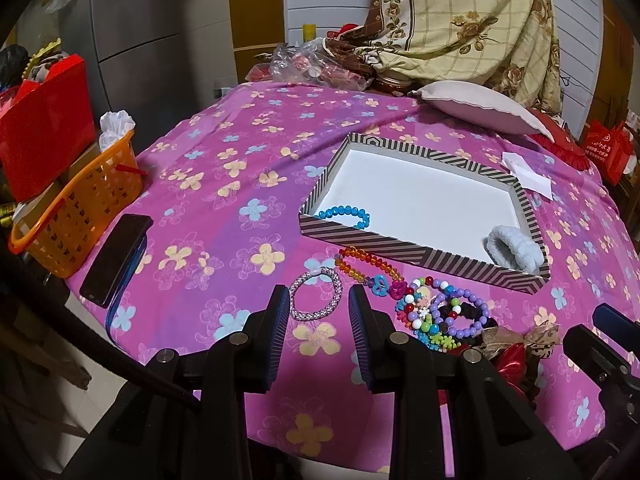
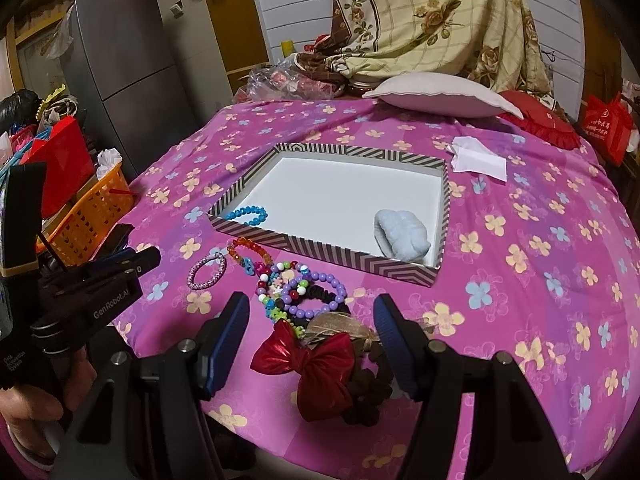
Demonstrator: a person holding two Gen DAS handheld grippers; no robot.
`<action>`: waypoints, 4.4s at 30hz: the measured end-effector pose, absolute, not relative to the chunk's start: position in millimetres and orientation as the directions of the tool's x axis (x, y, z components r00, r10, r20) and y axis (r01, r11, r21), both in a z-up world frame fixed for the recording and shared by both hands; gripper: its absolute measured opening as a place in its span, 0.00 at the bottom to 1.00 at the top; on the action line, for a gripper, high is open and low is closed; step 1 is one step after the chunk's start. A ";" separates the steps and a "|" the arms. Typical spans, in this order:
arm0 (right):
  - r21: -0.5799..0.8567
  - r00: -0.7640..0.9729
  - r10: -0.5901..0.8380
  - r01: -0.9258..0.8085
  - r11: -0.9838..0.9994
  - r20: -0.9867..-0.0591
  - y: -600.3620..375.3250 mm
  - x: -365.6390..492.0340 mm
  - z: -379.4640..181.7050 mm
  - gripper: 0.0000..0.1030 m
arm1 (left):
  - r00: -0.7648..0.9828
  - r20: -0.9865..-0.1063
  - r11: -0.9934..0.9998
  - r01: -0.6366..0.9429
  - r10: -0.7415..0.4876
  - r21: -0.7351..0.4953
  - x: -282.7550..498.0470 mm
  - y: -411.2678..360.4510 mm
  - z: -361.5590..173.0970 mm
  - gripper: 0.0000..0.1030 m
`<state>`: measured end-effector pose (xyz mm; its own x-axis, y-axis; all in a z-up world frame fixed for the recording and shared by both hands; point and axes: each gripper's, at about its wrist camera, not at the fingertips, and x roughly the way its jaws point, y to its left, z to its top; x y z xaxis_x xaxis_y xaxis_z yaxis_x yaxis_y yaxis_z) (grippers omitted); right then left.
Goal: Organize jewelry
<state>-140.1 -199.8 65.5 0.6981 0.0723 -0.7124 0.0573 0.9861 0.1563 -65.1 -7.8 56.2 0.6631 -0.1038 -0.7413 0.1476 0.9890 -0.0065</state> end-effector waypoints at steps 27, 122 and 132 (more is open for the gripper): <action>0.156 0.682 0.062 0.077 0.985 -0.729 -204.7 -138.6 57.6 0.66 | 0.643 -0.758 0.988 0.153 -0.105 -0.007 -63.4 -13.8 47.4 0.40; 0.297 0.605 0.126 0.192 0.935 -0.786 -344.3 62.0 -15.0 0.07 | 0.460 -0.883 0.990 0.140 -0.091 -0.029 157.9 -59.2 -3.5 0.17; 0.184 0.550 0.027 0.232 0.955 -0.835 -345.1 59.6 -24.2 0.19 | 0.419 -0.906 0.994 0.109 -0.055 -0.010 168.1 -59.6 -30.5 0.17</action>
<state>59.6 -345.1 -24.2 0.5495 0.0275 -0.8350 0.2321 0.9551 0.1842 168.1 -59.6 -30.5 0.4194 -0.0550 -0.9061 0.1092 0.9940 -0.0097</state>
